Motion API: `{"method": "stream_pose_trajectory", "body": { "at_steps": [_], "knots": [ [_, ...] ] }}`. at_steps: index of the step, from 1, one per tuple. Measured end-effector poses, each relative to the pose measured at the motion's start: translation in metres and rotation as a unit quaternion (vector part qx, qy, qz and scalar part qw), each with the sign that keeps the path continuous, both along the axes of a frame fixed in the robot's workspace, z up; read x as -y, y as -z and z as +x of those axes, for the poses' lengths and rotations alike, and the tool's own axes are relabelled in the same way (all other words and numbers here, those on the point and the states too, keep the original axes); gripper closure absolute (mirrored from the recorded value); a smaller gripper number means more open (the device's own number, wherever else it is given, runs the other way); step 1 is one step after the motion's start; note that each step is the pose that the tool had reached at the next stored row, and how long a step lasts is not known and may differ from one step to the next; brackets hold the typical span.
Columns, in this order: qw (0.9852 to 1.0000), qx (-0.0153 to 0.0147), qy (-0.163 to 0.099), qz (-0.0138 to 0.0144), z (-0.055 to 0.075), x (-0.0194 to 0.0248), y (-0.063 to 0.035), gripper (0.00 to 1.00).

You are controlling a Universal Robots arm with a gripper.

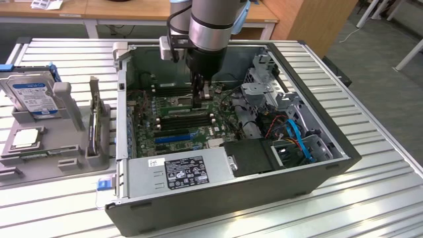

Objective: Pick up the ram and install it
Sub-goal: 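Insert the ram into the slot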

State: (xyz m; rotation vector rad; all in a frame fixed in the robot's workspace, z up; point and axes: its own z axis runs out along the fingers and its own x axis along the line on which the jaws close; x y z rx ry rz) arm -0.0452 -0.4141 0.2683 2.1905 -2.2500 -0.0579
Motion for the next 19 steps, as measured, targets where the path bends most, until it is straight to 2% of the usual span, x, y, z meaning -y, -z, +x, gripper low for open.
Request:
{"method": "stream_pose_trajectory", "body": {
  "at_steps": [19],
  "knots": [
    [1.0000,0.0000,0.001,0.0000,0.000,0.0002,0.0131,0.89]
  ]
}}
